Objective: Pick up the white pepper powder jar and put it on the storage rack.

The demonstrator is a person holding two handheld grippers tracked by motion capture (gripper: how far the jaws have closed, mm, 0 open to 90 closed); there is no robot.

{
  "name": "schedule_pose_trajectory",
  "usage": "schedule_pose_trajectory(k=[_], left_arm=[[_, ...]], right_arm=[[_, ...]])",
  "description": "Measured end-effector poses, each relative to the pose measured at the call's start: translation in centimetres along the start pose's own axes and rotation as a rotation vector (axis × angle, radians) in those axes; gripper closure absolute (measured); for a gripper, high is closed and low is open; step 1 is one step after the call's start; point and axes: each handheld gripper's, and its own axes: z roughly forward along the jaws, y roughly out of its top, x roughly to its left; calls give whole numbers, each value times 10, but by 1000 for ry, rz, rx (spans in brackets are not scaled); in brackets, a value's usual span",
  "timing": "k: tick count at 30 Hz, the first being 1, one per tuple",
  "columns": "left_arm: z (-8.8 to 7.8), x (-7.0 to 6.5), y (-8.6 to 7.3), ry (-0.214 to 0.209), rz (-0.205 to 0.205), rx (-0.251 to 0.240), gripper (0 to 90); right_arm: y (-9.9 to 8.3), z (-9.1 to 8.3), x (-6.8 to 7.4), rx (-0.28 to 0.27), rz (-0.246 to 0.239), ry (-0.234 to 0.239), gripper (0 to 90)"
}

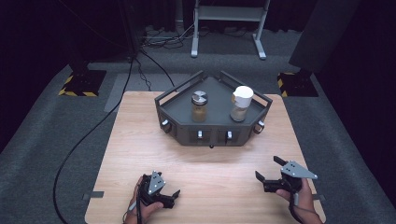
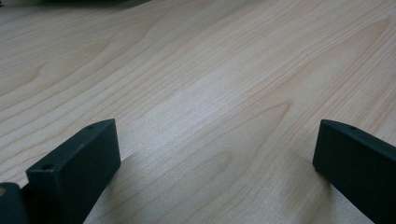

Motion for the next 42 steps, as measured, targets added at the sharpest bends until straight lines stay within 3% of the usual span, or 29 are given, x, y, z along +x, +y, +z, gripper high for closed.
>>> schedule_pose_trajectory(k=[3,9,23,33,42], left_arm=[[0,0,0,0,0,0,7],[0,0,0,0,0,0,7],[0,0,0,0,0,0,7],[0,0,0,0,0,0,7],[0,0,0,0,1,0,7]], right_arm=[[-6,1,1,14,4,-6,27],[-25,2,3,47,56,-2,27],[-41,7,10,109,77,-1,29],[-33,12,12,171,58,-3,29],[-31,14,15,178,53,-15,24]])
